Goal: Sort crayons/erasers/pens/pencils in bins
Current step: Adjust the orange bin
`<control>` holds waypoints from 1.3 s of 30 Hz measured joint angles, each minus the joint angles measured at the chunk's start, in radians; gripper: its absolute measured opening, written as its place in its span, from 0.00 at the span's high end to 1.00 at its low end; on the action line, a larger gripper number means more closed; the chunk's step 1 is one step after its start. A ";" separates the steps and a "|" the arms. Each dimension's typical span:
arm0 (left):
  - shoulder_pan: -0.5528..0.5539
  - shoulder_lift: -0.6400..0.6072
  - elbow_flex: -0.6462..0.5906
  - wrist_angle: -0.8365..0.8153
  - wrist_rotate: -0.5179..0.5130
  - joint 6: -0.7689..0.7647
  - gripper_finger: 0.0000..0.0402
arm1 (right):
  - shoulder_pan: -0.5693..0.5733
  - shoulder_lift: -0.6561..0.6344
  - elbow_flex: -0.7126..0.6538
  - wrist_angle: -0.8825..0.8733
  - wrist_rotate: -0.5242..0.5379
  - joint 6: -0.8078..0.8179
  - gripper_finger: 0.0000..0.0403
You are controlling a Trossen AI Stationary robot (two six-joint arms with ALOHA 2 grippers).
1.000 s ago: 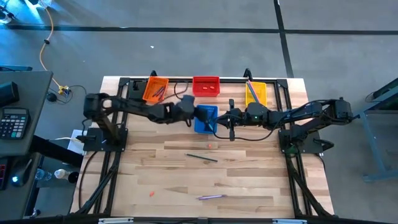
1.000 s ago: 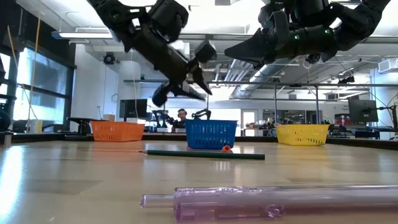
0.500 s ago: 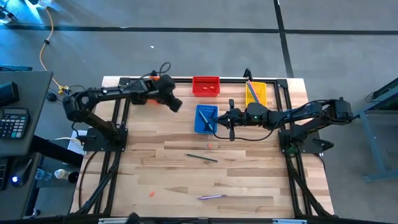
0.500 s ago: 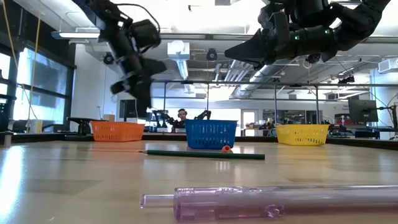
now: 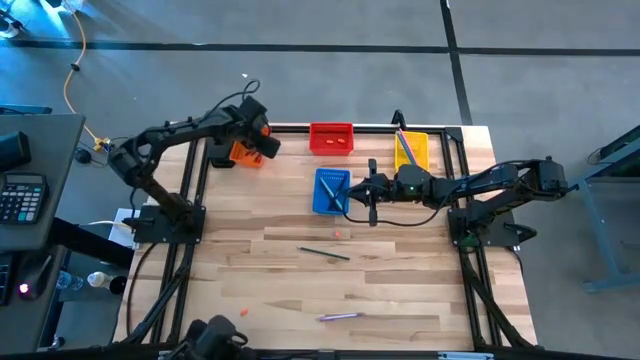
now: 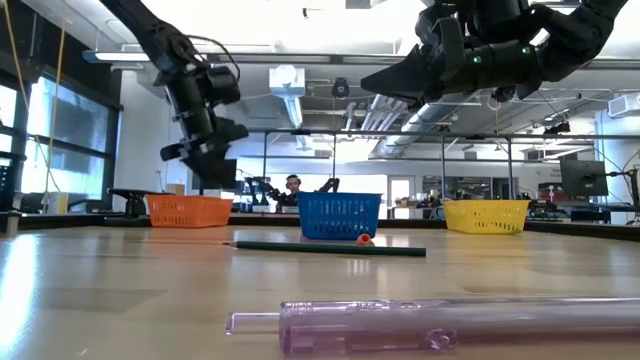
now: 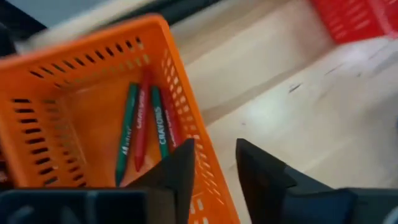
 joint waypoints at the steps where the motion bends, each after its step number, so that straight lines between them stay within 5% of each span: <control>1: -0.001 0.016 0.000 0.000 0.000 0.000 0.72 | 0.000 0.000 0.000 0.000 0.000 0.000 1.00; 10: -0.023 0.093 0.001 0.055 -0.083 -0.005 0.61 | 0.000 0.000 0.000 0.000 0.000 0.000 1.00; 25: -0.017 0.094 0.001 0.113 -0.062 -0.118 0.93 | 0.000 0.000 0.000 -0.001 0.000 0.000 1.00; 39: -0.021 0.094 0.001 0.205 -0.010 -0.263 0.95 | 0.000 0.000 0.000 -0.001 -0.001 -0.001 1.00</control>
